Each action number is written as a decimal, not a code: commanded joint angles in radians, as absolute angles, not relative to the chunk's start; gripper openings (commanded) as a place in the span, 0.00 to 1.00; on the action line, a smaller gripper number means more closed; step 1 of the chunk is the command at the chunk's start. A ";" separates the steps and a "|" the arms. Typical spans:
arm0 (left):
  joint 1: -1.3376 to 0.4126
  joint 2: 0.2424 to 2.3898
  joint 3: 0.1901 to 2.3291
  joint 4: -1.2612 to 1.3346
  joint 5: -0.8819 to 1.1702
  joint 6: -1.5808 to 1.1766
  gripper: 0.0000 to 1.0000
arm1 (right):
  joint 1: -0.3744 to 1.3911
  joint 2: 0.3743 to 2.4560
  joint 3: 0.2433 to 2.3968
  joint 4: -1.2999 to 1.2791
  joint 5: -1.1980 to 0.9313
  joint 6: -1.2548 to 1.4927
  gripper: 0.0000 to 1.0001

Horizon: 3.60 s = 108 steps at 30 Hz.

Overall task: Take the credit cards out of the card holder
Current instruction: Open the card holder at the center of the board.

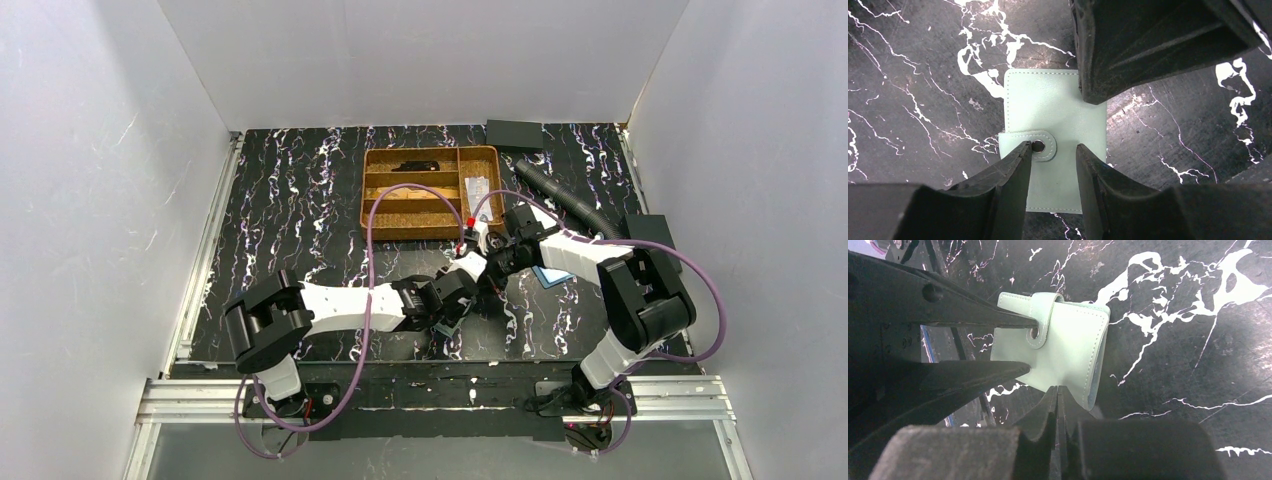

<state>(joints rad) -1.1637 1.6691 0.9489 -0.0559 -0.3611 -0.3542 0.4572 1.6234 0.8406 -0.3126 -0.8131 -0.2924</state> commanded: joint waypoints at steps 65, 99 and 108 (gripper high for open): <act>-0.950 1.348 0.568 0.197 -0.190 -0.777 0.00 | 0.600 1.772 0.869 -0.212 -0.577 -0.101 0.04; -1.071 1.561 0.825 -0.045 -0.404 -0.417 0.43 | 0.614 1.802 0.887 -0.245 -0.571 -0.127 0.02; -1.073 1.578 0.797 -0.029 -0.333 -0.461 0.37 | 0.614 1.810 0.890 -0.250 -0.563 -0.129 0.02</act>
<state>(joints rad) -1.0691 1.5673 0.8032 0.0170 -0.3271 -0.4416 0.5999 1.7401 0.9070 -0.2390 -0.7551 -0.0574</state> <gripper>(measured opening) 0.383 0.031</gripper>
